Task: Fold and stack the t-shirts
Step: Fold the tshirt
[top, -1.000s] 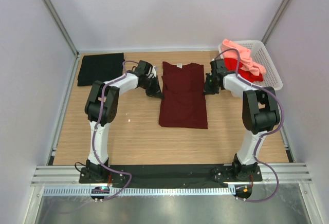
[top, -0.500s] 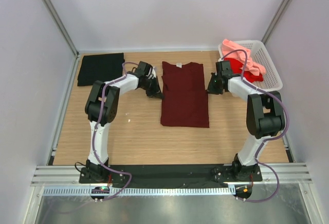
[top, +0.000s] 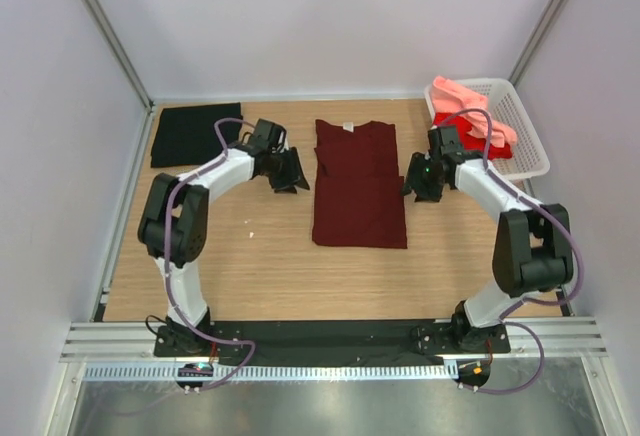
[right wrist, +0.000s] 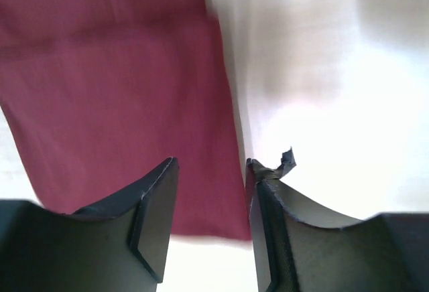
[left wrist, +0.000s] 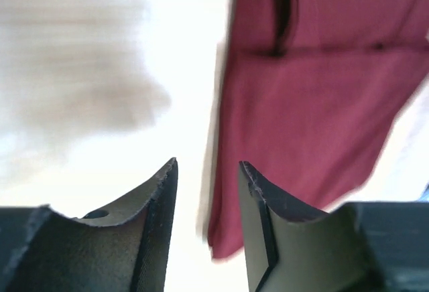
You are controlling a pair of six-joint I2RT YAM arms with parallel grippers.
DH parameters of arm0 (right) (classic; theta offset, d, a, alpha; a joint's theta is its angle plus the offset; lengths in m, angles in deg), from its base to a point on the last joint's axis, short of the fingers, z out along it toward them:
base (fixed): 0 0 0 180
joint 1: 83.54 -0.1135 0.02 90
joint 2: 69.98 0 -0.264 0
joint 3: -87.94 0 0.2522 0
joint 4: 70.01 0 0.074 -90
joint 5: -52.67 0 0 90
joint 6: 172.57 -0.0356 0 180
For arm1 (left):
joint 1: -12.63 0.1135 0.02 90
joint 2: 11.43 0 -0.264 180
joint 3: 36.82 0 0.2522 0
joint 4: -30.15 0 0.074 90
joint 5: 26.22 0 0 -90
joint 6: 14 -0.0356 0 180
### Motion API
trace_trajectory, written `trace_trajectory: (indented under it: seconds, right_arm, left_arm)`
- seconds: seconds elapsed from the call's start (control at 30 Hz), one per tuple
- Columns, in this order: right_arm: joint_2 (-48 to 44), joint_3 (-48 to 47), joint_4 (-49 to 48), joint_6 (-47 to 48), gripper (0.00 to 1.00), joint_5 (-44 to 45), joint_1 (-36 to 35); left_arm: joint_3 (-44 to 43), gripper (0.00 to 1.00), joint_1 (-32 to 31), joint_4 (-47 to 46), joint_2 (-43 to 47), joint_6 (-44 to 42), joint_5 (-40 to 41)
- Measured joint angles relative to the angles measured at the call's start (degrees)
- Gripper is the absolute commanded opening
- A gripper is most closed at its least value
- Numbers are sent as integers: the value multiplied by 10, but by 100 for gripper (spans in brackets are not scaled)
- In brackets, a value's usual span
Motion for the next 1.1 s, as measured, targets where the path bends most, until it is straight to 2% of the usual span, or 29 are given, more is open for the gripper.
trace_trajectory:
  seconds: [0.1, 0.2, 0.4, 0.8, 1.0, 1.1]
  right_arm:
    - [-66, 58, 24, -4, 54, -13, 1]
    - [-108, 105, 42, -9, 54, -27, 1]
    - [-129, 179, 42, -15, 53, -53, 1]
    - [-146, 272, -3, -45, 45, -97, 1]
    - [-145, 277, -25, -47, 41, -99, 1]
    - [-145, 279, -33, -49, 41, -99, 1]
  left_arm:
    - [70, 44, -8, -6, 74, 4, 0]
    - [126, 45, -30, -18, 112, 11, -5]
    - [236, 47, -82, -60, 121, 44, -45]
    - [284, 45, -78, -139, 135, 77, -80]
    - [285, 33, -78, -145, 131, 77, -80]
    - [287, 20, -78, -148, 127, 77, -77]
